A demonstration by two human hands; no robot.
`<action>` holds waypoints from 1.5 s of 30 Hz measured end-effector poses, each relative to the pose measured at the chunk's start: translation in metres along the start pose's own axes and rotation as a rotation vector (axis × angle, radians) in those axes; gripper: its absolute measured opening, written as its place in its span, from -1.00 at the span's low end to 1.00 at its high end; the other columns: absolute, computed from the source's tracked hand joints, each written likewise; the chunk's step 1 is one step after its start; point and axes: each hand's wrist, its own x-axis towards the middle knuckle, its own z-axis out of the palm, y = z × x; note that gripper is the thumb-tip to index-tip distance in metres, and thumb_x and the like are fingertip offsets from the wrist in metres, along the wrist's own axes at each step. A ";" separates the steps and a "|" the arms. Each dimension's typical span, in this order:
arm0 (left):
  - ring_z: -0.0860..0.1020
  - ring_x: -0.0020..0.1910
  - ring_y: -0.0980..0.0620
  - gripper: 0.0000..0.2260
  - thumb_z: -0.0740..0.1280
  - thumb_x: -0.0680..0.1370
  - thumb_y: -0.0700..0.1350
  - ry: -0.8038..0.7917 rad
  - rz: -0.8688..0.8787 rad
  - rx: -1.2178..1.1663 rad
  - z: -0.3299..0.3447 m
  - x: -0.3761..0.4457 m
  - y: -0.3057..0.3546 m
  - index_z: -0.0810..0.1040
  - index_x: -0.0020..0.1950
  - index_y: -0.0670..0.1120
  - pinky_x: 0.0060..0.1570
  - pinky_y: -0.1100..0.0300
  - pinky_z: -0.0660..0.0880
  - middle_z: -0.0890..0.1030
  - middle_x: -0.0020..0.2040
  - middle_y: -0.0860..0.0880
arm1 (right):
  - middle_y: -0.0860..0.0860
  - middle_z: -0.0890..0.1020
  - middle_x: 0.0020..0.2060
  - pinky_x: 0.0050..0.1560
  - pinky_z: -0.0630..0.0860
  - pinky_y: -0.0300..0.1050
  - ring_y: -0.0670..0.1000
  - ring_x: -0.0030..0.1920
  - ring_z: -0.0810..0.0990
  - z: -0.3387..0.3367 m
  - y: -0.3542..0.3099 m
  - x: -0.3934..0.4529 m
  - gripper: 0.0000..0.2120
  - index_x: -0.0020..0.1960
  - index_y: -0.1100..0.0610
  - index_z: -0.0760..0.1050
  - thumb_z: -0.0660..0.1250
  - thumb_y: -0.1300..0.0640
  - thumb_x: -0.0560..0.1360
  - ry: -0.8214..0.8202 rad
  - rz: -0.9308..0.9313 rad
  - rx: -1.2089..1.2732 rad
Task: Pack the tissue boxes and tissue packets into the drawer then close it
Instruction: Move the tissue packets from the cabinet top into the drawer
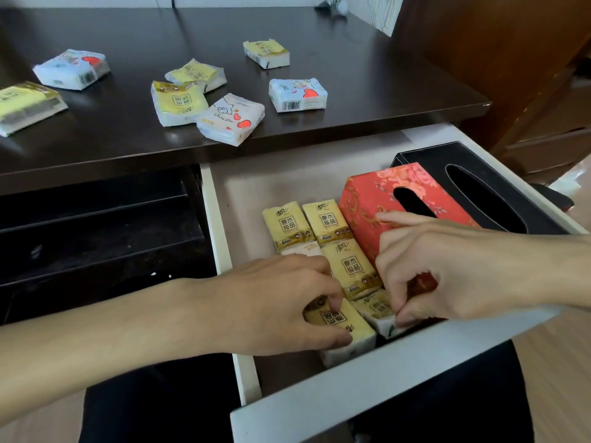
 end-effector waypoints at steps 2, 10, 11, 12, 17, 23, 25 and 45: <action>0.42 0.17 0.12 -0.60 0.24 0.48 0.38 0.009 0.004 0.021 0.003 0.001 0.000 0.50 0.17 0.17 0.13 0.04 0.49 0.45 0.13 0.17 | -0.25 0.56 -0.31 -0.05 0.54 -0.10 -0.23 -0.24 0.49 0.006 0.004 0.003 -0.86 -0.12 -0.16 0.64 0.50 -0.19 0.43 0.021 -0.024 -0.068; 0.40 0.14 0.12 -0.61 0.25 0.49 0.36 0.021 0.022 0.067 0.008 0.006 -0.001 0.51 0.19 0.18 0.10 0.07 0.47 0.38 0.08 0.18 | -0.21 0.59 -0.22 0.03 0.54 -0.13 -0.19 -0.23 0.47 0.017 0.012 0.011 -0.85 0.02 -0.14 0.65 0.43 -0.17 0.52 -0.042 0.010 -0.074; 0.40 0.15 0.12 -0.64 0.25 0.52 0.33 0.019 0.027 0.067 0.008 0.006 -0.002 0.51 0.20 0.17 0.10 0.07 0.47 0.40 0.10 0.17 | -0.23 0.59 -0.21 0.05 0.54 -0.14 -0.22 -0.23 0.47 0.016 0.013 0.011 -0.85 0.03 -0.14 0.66 0.43 -0.16 0.53 -0.010 0.006 -0.038; 0.40 0.16 0.12 -0.67 0.26 0.54 0.29 0.022 0.034 0.073 0.008 0.005 -0.003 0.51 0.21 0.17 0.09 0.06 0.47 0.41 0.12 0.16 | -0.24 0.59 -0.21 0.04 0.54 -0.15 -0.23 -0.27 0.46 0.017 0.013 0.010 -0.86 0.04 -0.14 0.66 0.43 -0.15 0.53 -0.025 0.009 -0.035; 0.36 0.15 0.09 -0.71 0.31 0.56 0.21 -0.001 0.065 0.221 0.012 0.007 -0.001 0.44 0.25 0.18 -0.15 0.16 0.31 0.36 0.18 0.12 | -0.26 0.61 -0.22 0.04 0.57 -0.05 -0.22 -0.19 0.53 0.010 0.015 0.011 -0.90 -0.04 -0.12 0.68 0.40 -0.08 0.54 0.102 -0.046 -0.029; 0.47 0.07 0.16 -0.76 0.35 0.50 0.18 0.133 0.018 0.223 -0.014 0.012 -0.014 0.52 0.13 0.18 -0.26 0.19 0.29 0.51 0.05 0.20 | -0.21 0.64 0.08 0.21 0.44 0.00 -0.12 0.18 0.49 -0.009 0.034 0.034 -0.76 0.12 -0.07 0.66 0.26 -0.05 0.57 0.422 -0.014 -0.030; 0.49 0.03 0.17 -0.79 0.36 0.50 0.18 0.196 -0.049 0.212 -0.031 0.014 -0.026 0.54 0.09 0.17 -0.27 0.22 0.31 0.53 0.00 0.23 | -0.16 0.60 0.18 0.23 0.46 0.08 -0.06 0.25 0.44 -0.014 0.044 0.049 -0.72 0.22 -0.04 0.61 0.24 -0.02 0.59 0.408 0.064 -0.078; 0.46 -0.07 0.04 -0.52 0.21 0.40 0.49 0.174 -0.306 0.234 -0.028 0.044 -0.074 0.42 -0.04 0.10 -0.18 0.09 0.30 0.46 -0.09 0.12 | -0.22 0.57 0.39 0.33 0.39 0.10 0.04 0.42 0.47 -0.015 0.066 0.114 -0.51 0.37 -0.25 0.53 0.14 0.11 0.55 0.204 0.234 -0.082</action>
